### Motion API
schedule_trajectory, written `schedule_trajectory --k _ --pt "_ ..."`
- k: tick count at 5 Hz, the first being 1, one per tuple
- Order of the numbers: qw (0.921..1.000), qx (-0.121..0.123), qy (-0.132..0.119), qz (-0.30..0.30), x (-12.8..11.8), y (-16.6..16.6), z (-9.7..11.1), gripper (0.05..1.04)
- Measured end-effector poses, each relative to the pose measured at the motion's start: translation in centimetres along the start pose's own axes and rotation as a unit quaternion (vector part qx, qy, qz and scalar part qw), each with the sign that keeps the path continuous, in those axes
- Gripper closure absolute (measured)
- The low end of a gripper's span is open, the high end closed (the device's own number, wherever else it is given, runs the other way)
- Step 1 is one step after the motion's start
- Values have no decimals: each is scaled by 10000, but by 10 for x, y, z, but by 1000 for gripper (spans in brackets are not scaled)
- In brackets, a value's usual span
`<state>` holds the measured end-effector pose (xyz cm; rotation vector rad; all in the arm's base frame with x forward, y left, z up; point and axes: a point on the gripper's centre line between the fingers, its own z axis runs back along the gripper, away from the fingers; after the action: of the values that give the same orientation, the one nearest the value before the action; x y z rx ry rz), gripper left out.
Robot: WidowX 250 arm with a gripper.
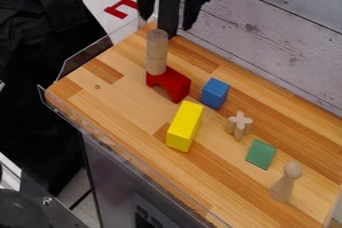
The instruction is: Pick the white cylinder block and put it on top of the blue cube
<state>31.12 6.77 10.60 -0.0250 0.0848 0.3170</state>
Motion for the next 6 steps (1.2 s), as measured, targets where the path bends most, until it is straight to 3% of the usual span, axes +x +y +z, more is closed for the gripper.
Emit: schedule_trajectory --k 3,5,6 --pt "9990 -180 413 13 0 4 -27 85" --pt "9984 -331 465 9 6 -1 -37 136" --pt "9983 -334 450 140 7 2 -37 421"
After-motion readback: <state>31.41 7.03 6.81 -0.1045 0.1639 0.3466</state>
